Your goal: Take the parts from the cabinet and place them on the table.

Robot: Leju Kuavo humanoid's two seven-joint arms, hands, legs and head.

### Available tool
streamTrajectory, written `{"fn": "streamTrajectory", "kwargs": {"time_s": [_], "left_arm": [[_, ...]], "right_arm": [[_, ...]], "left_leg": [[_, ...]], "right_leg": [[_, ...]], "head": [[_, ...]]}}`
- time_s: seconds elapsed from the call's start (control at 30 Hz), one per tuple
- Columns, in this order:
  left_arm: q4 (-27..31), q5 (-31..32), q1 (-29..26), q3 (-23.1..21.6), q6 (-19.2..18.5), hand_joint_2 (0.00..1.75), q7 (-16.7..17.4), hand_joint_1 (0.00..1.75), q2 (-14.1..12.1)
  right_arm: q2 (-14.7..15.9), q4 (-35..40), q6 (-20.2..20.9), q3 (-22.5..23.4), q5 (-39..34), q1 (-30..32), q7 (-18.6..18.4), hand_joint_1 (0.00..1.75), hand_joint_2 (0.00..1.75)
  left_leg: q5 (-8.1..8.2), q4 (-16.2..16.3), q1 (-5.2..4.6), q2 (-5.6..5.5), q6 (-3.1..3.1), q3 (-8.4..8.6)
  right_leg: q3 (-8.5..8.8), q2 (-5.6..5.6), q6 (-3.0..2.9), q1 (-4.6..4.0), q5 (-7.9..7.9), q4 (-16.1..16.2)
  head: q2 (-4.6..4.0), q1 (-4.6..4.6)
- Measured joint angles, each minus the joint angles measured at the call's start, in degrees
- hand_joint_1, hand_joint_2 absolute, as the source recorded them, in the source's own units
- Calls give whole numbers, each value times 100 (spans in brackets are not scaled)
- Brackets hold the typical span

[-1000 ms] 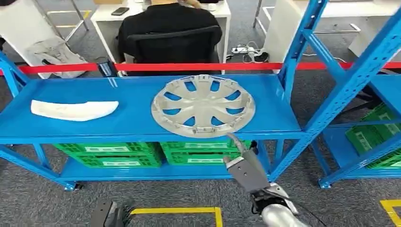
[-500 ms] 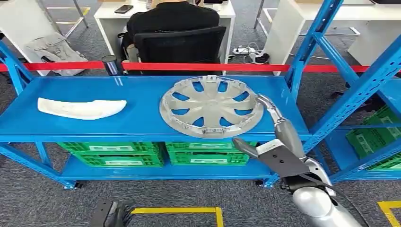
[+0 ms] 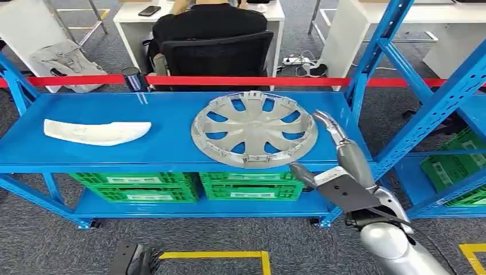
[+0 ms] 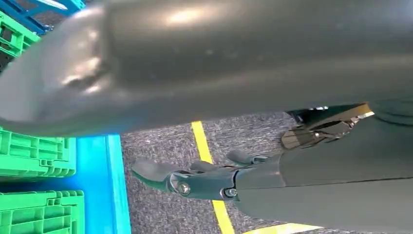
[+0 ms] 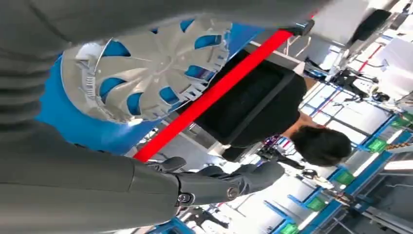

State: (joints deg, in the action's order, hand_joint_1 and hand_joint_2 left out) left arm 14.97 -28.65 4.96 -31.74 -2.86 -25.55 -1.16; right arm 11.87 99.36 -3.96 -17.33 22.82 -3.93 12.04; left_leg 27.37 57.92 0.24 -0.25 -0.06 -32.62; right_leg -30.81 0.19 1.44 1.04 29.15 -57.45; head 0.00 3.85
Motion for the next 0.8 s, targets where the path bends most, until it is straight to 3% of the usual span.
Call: {"fn": "streamTrajectory", "kwargs": {"time_s": [0.8], "left_arm": [[2,2,-1,0,-7,0,-20,0,0]], "right_arm": [[68,0,9,-44,50,-14,-55,0,0]], "left_leg": [[0,-3,0,0,0,0]], "right_leg": [[0,0,-1,0,2,0]], "head": [[0,0]]}}
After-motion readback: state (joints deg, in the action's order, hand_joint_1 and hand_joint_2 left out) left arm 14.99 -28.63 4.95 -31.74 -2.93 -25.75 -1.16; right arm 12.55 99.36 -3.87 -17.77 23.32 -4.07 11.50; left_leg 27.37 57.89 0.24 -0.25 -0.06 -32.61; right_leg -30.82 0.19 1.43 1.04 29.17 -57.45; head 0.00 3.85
